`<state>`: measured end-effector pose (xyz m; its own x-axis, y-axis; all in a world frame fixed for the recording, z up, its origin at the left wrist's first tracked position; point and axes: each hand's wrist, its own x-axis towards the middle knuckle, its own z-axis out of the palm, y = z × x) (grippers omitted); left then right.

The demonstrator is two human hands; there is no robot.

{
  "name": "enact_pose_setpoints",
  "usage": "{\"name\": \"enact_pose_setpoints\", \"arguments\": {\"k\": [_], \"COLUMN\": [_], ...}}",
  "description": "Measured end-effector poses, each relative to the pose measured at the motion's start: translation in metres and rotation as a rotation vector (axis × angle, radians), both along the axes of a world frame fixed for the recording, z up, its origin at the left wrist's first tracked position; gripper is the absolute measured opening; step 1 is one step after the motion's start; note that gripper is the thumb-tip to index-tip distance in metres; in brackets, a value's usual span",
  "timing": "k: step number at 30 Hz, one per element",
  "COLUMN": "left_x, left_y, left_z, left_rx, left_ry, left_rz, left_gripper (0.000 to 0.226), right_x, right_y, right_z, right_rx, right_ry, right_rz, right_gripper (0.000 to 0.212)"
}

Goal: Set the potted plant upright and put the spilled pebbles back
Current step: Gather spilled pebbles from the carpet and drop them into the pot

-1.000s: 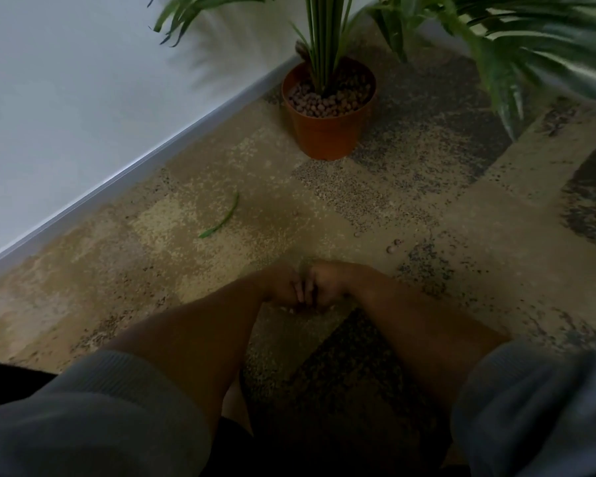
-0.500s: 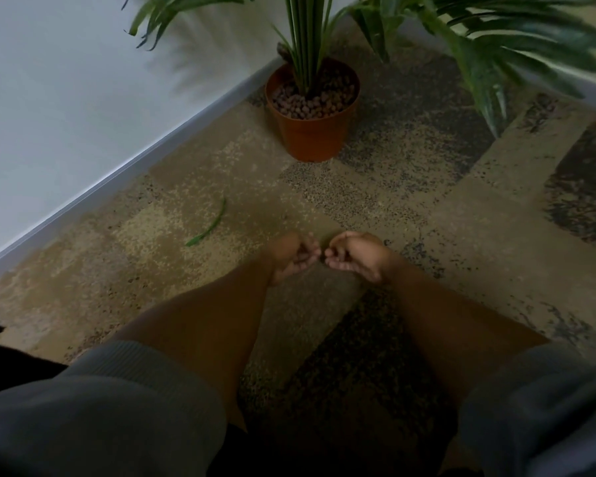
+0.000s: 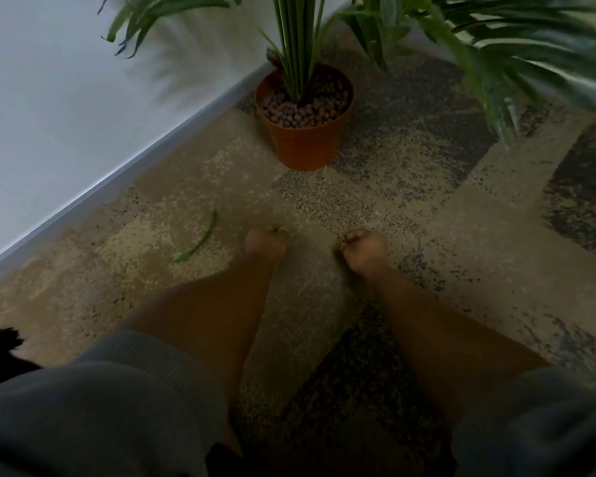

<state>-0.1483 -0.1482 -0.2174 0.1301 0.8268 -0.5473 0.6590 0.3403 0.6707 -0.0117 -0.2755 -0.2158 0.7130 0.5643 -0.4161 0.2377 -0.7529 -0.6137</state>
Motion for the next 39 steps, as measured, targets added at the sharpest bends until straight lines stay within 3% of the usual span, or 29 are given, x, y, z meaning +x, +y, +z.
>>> {"name": "enact_pose_setpoints", "arguments": {"k": [5, 10, 12, 16, 18, 20, 22, 24, 26, 30, 33, 36, 39], "left_x": [0.007, 0.011, 0.013, 0.016, 0.02, 0.027, 0.035, 0.037, 0.037, 0.037, 0.04, 0.046, 0.048], "left_y": [0.007, 0.016, 0.018, 0.013, 0.01, 0.007, 0.0, -0.009, -0.014, -0.019, -0.028, -0.038, -0.053], "left_z": [0.003, -0.003, -0.004, -0.002, 0.001, 0.003, 0.01, 0.021, 0.03, 0.035, 0.024, 0.009, -0.002], "left_rx": [0.088, 0.136, 0.144, 0.152, 0.13, 0.059, -0.127, -0.28, -0.394, -0.518, -0.424, -0.244, -0.101], "left_ry": [0.103, 0.171, 0.216, 0.219, 0.168, -0.035, -0.366, -0.618, -0.776, -0.868, -0.68, -0.251, -0.021], "left_rz": [-0.09, -0.12, -0.175, -0.135, -0.126, -0.049, 0.188, 0.366, 0.452, 0.38, 0.061, -0.451, -0.688], "left_gripper": [0.04, 0.032, 0.031, 0.037, 0.039, 0.033, 0.034, 0.037, 0.033, 0.028, 0.022, 0.022, 0.022], "right_x": [-0.006, -0.006, -0.007, 0.003, 0.012, 0.02, 0.028, 0.035, 0.042, 0.046, 0.041, 0.037, 0.032], "right_y": [-0.002, -0.005, -0.006, -0.002, -0.003, -0.009, -0.016, -0.021, -0.025, -0.04, -0.055, -0.062, -0.062], "right_z": [-0.002, 0.001, 0.006, 0.023, 0.032, 0.039, 0.041, 0.041, 0.034, 0.017, 0.012, 0.008, 0.006], "right_rx": [0.022, 0.031, 0.09, 0.314, 0.482, 0.624, 0.715, 0.707, 0.548, 0.245, 0.152, 0.08, 0.094], "right_ry": [-0.099, -0.063, 0.092, 0.669, 0.881, 0.969, 1.013, 0.976, 0.793, 0.42, 0.32, 0.175, 0.103], "right_rz": [0.082, 0.163, 0.053, -0.54, -0.737, -0.811, -0.827, -0.817, -0.756, -0.638, -0.59, -0.437, -0.292], "right_gripper": [0.016, 0.015, 0.016, 0.015, 0.018, 0.022, 0.022, 0.02, 0.011, 0.014, 0.01, 0.013, 0.019]}}
